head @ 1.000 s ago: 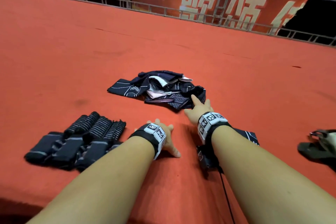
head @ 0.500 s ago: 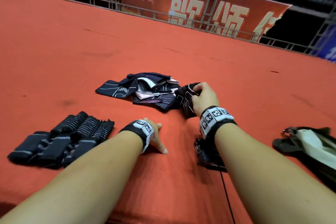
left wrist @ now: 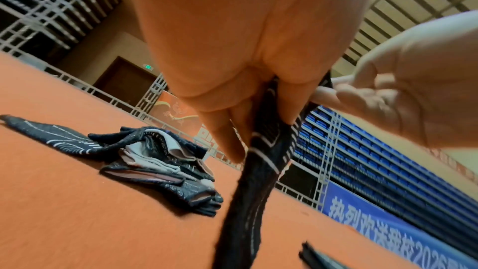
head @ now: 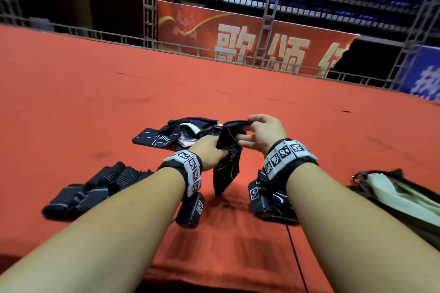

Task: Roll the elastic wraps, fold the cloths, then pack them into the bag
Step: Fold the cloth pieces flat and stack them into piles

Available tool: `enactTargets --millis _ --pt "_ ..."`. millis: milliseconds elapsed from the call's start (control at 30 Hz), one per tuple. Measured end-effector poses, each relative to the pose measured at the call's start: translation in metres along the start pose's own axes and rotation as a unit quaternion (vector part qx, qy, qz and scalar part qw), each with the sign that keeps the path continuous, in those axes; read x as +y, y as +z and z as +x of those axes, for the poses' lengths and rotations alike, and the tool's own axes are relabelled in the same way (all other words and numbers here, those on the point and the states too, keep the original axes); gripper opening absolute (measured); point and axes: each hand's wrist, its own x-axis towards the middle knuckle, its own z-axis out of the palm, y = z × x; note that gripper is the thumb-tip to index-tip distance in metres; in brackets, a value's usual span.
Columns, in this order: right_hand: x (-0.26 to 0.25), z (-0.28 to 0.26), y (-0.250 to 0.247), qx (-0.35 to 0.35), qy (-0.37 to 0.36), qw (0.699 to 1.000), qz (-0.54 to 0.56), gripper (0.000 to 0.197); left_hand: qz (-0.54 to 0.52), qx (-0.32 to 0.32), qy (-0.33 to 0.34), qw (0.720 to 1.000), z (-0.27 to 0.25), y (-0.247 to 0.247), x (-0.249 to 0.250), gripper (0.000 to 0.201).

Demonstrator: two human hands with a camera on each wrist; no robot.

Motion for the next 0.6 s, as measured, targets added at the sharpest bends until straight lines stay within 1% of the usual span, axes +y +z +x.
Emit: enactTargets --millis 33,100,167,200,233,300,333,367,467,600 --pt "-0.002 -0.004 -0.003 0.002 -0.011 1.000 -0.012 0.036 -0.009 0.009 -0.004 1.000 -0.001 -0.005 0.002 0.015" --pt "-0.006 -0.010 -0.012 0.023 -0.022 0.998 -0.045 0.045 -0.071 0.011 -0.025 0.997 -0.003 -0.013 0.003 0.009" --pt "-0.005 -0.016 -0.020 0.041 0.010 0.998 -0.056 0.058 -0.181 -0.005 -0.053 0.982 -0.009 -0.021 0.005 0.011" --pt "-0.002 -0.021 -0.024 0.036 0.039 0.997 -0.053 0.060 -0.231 -0.021 -0.066 0.970 -0.013 -0.025 0.006 0.016" --pt "0.001 -0.027 -0.026 0.013 0.068 0.996 -0.054 0.055 -0.266 -0.038 -0.076 0.960 -0.017 -0.028 0.006 0.020" --pt "0.011 -0.040 -0.028 -0.061 0.110 0.990 -0.070 0.030 -0.297 -0.069 -0.082 0.949 -0.025 -0.034 0.008 0.022" --pt "0.017 -0.045 -0.029 -0.094 0.118 0.986 -0.076 0.020 -0.304 -0.081 -0.081 0.946 -0.028 -0.035 0.008 0.023" --pt "0.023 -0.048 -0.030 -0.114 0.117 0.983 -0.077 0.015 -0.311 -0.088 -0.079 0.943 -0.031 -0.037 0.008 0.024" --pt "0.033 -0.054 -0.030 -0.132 0.099 0.984 -0.071 0.005 -0.318 -0.087 -0.094 0.939 -0.037 -0.036 0.005 0.025" --pt "0.046 -0.056 -0.028 -0.119 0.099 0.984 -0.091 0.002 -0.279 -0.089 -0.121 0.948 -0.047 -0.030 0.000 0.012"
